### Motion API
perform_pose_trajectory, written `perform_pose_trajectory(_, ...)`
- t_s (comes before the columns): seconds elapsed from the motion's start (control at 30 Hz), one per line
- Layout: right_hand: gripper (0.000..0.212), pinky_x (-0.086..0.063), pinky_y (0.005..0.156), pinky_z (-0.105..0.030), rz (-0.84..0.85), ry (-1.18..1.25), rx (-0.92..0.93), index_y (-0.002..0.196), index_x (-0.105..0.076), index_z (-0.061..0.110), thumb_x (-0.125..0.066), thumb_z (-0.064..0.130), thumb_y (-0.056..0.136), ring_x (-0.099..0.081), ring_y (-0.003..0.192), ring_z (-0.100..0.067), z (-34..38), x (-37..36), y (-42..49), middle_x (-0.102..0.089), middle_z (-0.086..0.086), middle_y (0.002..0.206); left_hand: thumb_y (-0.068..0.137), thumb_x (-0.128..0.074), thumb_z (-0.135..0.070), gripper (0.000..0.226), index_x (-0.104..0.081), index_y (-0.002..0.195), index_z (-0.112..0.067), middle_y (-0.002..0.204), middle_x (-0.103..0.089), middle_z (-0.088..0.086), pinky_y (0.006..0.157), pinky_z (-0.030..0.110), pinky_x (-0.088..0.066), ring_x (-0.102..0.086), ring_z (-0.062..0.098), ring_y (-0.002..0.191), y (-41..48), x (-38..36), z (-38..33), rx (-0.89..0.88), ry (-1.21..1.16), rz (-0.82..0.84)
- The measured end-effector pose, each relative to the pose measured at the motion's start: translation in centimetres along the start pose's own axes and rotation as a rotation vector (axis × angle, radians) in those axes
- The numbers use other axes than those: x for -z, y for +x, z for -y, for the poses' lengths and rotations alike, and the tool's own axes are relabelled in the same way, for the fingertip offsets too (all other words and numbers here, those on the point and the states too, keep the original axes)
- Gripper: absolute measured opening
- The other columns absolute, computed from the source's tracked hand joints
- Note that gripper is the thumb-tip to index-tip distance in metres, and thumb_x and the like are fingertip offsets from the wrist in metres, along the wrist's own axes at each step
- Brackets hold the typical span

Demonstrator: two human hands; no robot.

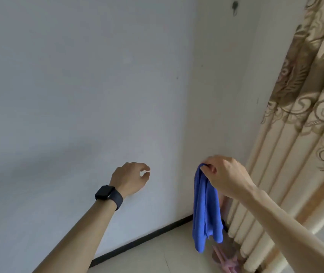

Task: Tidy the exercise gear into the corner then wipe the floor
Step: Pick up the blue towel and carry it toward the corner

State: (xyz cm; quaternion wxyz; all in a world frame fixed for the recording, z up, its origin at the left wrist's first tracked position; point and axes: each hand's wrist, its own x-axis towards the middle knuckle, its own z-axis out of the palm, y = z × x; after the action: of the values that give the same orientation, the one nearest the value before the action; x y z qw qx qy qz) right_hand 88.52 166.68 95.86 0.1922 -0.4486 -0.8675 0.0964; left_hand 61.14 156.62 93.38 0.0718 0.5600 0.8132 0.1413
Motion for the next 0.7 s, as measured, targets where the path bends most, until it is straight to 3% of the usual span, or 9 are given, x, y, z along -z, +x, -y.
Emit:
perform_pose_trajectory(0.17, 0.023, -0.052, 0.073, -0.03, -0.017, 0.051, 0.151, 0.104, -0.067, 0.035, -0.045, 0.038, 0.099, -0.058, 0.084, -0.011, -0.2, 1.6, 10.4, -0.058, 0.02, 0.089, 0.096, -0.049, -0.043, 0.029, -0.063, 0.121, -0.041, 0.125, -0.063, -0.019, 0.093, 0.029, -0.046, -0.056, 0.01, 0.115, 7.1, 3.8, -2.3, -0.009, -0.01, -0.109)
perform_pose_trajectory(0.47, 0.015, -0.051, 0.076, -0.023, -0.097, 0.329, 0.37, 0.099, -0.071, 0.033, -0.057, 0.033, 0.095, -0.06, 0.081, -0.001, 4.4, 6.4, 25.0, -0.065, 0.018, 0.086, 0.078, -0.066, -0.065, 0.044, -0.064, 0.118, -0.045, 0.114, -0.063, -0.031, 0.1, 0.023, -0.043, -0.053, -0.009, 0.115, 17.4, 12.6, -6.2, -0.155, -0.334, -0.179)
perform_pose_trajectory(0.6, 0.01, -0.046, 0.073, -0.011, -0.081, 0.405, 0.509, 0.095, -0.07, 0.032, -0.06, 0.029, 0.095, -0.06, 0.083, 0.003, 5.5, 8.4, 30.2, -0.067, 0.017, 0.087, 0.088, -0.066, -0.046, 0.013, -0.07, 0.095, -0.036, 0.096, -0.07, -0.023, 0.088, 0.02, -0.047, -0.061, -0.009, 0.096, 20.7, 15.5, -7.2, -0.18, -0.382, -0.334)
perform_pose_trajectory(0.7, 0.009, -0.049, 0.075, -0.013, 0.008, 0.604, 0.501, 0.098, -0.061, 0.03, -0.054, 0.024, 0.098, -0.064, 0.085, -0.001, 5.2, 9.0, 33.6, -0.067, 0.015, 0.097, 0.095, -0.062, -0.036, 0.012, -0.069, 0.097, -0.028, 0.091, -0.073, -0.007, 0.08, 0.025, -0.053, -0.067, 0.005, 0.086, 22.7, 17.3, -8.3, -0.121, -0.601, -0.419)
